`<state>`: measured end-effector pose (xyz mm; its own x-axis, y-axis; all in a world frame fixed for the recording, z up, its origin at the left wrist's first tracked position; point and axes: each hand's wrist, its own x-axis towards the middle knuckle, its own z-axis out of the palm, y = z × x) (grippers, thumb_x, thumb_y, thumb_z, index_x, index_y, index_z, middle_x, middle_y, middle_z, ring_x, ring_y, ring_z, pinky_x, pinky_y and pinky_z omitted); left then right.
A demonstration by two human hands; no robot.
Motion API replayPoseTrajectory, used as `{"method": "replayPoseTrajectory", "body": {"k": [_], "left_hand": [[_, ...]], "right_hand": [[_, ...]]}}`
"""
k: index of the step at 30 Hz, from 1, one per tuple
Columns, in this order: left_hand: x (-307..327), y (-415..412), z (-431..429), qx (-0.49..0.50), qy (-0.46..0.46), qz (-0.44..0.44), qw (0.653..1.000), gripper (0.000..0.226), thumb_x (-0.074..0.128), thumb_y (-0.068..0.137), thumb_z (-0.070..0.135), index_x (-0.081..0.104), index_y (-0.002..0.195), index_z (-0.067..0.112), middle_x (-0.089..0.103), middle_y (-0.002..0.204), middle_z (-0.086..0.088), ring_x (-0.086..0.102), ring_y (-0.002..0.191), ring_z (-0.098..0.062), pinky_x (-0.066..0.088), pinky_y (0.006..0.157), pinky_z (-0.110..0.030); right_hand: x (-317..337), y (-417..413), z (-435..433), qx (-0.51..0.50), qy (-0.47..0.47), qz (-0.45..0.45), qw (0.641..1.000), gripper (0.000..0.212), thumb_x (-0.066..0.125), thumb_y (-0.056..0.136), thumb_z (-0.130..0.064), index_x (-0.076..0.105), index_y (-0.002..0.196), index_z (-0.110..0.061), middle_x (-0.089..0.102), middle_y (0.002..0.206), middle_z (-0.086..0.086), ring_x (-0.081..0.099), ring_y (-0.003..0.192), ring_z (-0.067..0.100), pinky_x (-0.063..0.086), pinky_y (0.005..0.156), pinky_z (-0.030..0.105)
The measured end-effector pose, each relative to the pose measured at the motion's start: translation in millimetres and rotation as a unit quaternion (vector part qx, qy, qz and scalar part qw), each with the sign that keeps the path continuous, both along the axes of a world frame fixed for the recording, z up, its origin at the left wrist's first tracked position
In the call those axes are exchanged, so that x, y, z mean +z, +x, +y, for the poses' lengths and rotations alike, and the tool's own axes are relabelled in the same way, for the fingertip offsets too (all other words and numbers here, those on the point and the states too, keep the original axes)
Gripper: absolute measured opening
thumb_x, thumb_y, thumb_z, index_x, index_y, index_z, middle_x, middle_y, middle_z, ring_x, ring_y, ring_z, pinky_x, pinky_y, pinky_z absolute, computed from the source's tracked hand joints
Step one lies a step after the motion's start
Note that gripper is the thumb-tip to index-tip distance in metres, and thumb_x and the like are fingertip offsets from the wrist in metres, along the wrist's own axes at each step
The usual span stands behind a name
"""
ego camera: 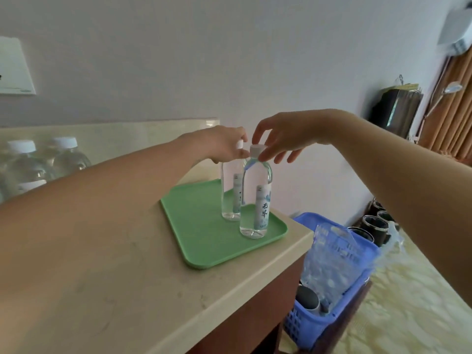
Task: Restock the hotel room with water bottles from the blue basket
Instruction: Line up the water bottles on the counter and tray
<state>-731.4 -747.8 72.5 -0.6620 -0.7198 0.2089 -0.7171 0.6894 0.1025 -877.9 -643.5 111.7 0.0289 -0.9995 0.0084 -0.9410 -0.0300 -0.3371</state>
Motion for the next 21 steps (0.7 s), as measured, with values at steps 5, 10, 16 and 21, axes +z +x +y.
{"method": "replayPoseTrajectory", "body": {"k": [5, 10, 16, 21], "left_hand": [[-1, 12, -2, -0.005, -0.018, 0.06, 0.998, 0.026, 0.061, 0.095, 0.033, 0.054, 0.117, 0.021, 0.052, 0.098, 0.001, 0.05, 0.078, -0.017, 0.033, 0.058, -0.027], [2, 40, 2, -0.02, 0.065, 0.138, 0.988, 0.015, 0.061, 0.092, 0.021, 0.06, 0.107, 0.019, 0.059, 0.096, 0.002, 0.059, 0.078, -0.018, 0.054, 0.073, -0.037], [26, 87, 3, 0.017, 0.067, 0.135, 0.988, 0.018, 0.064, 0.092, 0.02, 0.061, 0.109, 0.024, 0.06, 0.1, -0.002, 0.065, 0.095, -0.025, 0.06, 0.081, -0.039], [43, 133, 6, 0.065, 0.045, 0.127, 0.989, 0.02, 0.068, 0.09, 0.025, 0.062, 0.109, 0.028, 0.062, 0.099, -0.002, 0.066, 0.084, -0.018, 0.061, 0.075, -0.032]], "right_hand": [[-13, 6, -11, 0.052, -0.016, 0.009, 0.998, 0.037, 0.072, 0.088, -0.017, 0.057, 0.122, -0.025, 0.064, 0.105, 0.002, 0.071, 0.082, 0.016, 0.061, 0.073, 0.03], [-10, 12, -20, 0.098, -0.043, 0.052, 0.993, 0.024, 0.071, 0.089, -0.02, 0.064, 0.111, -0.023, 0.07, 0.101, 0.001, 0.071, 0.077, 0.015, 0.061, 0.076, 0.032], [5, 38, -46, 0.137, -0.065, 0.045, 0.987, 0.023, 0.072, 0.088, -0.02, 0.066, 0.11, -0.021, 0.072, 0.096, 0.003, 0.072, 0.072, 0.01, 0.061, 0.066, 0.024], [22, 77, -68, 0.175, -0.122, 0.033, 0.977, 0.024, 0.072, 0.087, -0.025, 0.064, 0.11, -0.025, 0.069, 0.096, -0.002, 0.07, 0.07, 0.007, 0.057, 0.056, 0.019]]}}
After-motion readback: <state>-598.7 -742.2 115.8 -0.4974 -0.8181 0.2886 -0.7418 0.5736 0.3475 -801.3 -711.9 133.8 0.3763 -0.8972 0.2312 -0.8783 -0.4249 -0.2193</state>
